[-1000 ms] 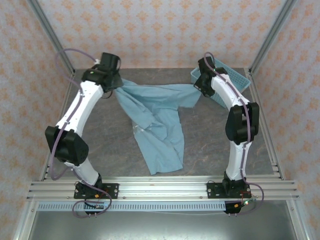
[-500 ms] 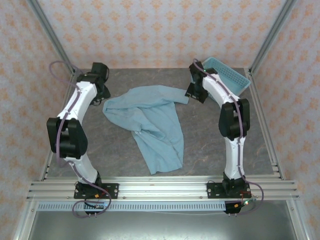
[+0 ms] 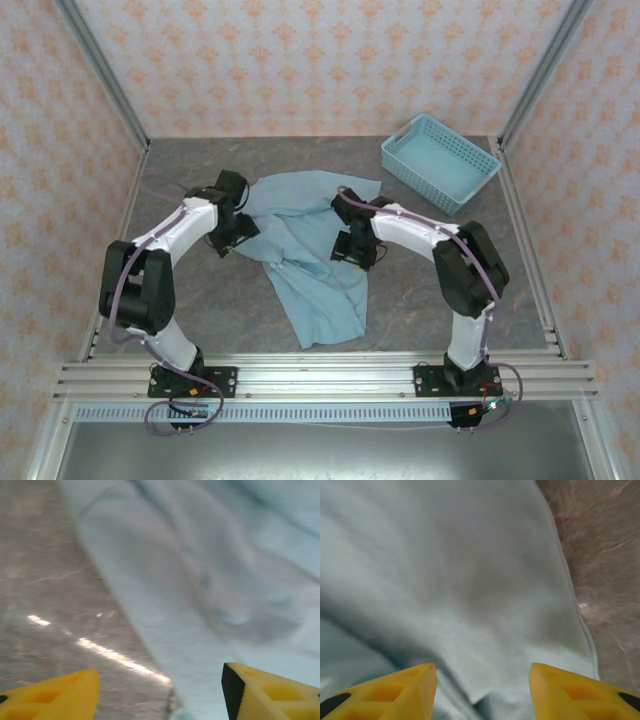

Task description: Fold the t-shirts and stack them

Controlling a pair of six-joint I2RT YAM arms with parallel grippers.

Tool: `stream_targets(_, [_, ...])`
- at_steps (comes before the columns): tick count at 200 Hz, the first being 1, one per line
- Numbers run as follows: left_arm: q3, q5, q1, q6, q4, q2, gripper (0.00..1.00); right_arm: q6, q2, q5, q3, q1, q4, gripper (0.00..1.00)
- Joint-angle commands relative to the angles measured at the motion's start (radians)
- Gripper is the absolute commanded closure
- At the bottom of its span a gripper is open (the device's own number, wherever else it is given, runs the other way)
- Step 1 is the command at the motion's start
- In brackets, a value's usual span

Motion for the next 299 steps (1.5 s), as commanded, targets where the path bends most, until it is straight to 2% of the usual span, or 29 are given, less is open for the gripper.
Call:
stream_targets(1, [0.039,0.001,-0.031,-0.074,-0.007,0.029,0.34,0.069,0.071,0.014,0.006,-0.027,0.024,0.55])
stream_targets(28, [0.023,-0.032,-0.032,-0.096,-0.008,0.012,0.36,0.033,0.142,0.155,0.074,-0.109,-0.078,0.85])
stream_targets(56, [0.059,-0.006,-0.031,-0.105,-0.011,-0.018,0.35,-0.076,0.230,0.238,0.218,-0.245,-0.153,1.00])
stream_targets(68, [0.067,0.030,-0.035,-0.121,-0.011,-0.022,0.35,-0.134,0.256,0.247,0.296,-0.292,-0.164,1.00])
stream_targets(86, [0.072,0.061,-0.062,-0.166,-0.002,-0.031,0.35,-0.228,0.300,0.186,0.445,-0.318,-0.207,1.00])
stream_targets(104, [0.092,0.064,-0.112,-0.214,-0.005,-0.019,0.36,-0.271,0.306,0.173,0.539,-0.306,-0.274,0.86])
stream_targets(124, [0.133,0.063,-0.178,-0.289,-0.019,0.025,0.37,-0.252,0.242,0.189,0.501,-0.297,-0.281,0.66])
stream_targets(153, [0.246,0.045,-0.277,-0.452,-0.102,0.130,0.41,-0.197,0.092,0.219,0.344,-0.296,-0.225,0.57])
stream_targets(208, [0.366,0.020,-0.396,-0.820,-0.064,0.260,0.41,-0.215,-0.120,0.220,0.156,-0.296,-0.205,0.56])
stream_targets(241, [0.419,0.023,-0.402,-0.909,-0.025,0.322,0.40,-0.212,-0.215,0.214,0.055,-0.297,-0.198,0.56])
stream_targets(299, [0.531,0.019,-0.403,-0.934,-0.017,0.418,0.40,-0.207,-0.305,0.190,-0.069,-0.302,-0.181,0.55])
